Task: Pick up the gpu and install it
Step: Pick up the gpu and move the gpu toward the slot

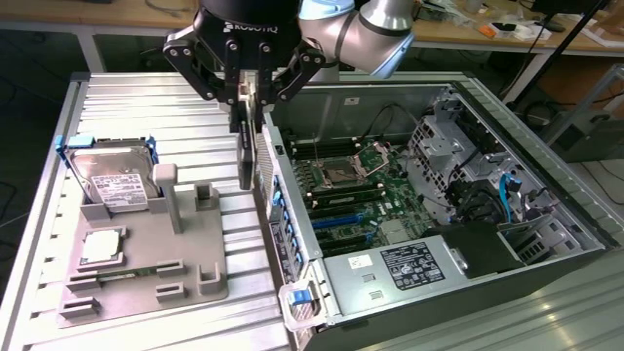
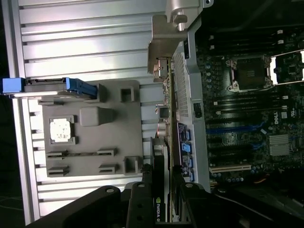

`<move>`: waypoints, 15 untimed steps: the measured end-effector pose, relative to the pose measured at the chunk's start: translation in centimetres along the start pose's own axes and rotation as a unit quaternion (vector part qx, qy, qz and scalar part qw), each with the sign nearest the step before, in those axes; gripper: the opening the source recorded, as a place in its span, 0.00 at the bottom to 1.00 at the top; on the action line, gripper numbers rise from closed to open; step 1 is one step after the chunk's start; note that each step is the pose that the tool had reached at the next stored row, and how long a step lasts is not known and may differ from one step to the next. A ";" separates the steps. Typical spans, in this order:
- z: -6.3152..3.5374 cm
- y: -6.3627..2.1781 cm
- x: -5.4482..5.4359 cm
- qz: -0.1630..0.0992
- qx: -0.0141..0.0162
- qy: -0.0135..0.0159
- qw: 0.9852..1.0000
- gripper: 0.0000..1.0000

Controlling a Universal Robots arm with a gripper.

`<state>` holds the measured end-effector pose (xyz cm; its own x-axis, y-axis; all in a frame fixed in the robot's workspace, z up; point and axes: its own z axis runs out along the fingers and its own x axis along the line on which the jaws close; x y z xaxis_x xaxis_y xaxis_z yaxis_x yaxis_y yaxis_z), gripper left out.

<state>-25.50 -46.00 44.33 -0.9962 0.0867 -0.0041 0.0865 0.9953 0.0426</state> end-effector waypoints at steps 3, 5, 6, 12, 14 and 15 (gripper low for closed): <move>0.00 0.02 -0.2 0.000 0.000 0.000 1.000 0.27; 0.00 0.03 -0.4 0.000 0.000 0.000 1.000 0.27; 0.00 0.04 -0.4 0.000 0.000 0.000 1.000 0.27; 0.01 0.08 -0.9 0.000 0.000 0.000 1.000 0.27; 0.00 0.09 -1.0 0.000 0.000 0.000 1.000 0.27; 0.01 0.10 -1.1 0.000 0.000 0.000 1.000 0.27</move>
<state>-24.38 -46.00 44.33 -0.9962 0.0868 -0.0041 0.0865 0.9953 0.0426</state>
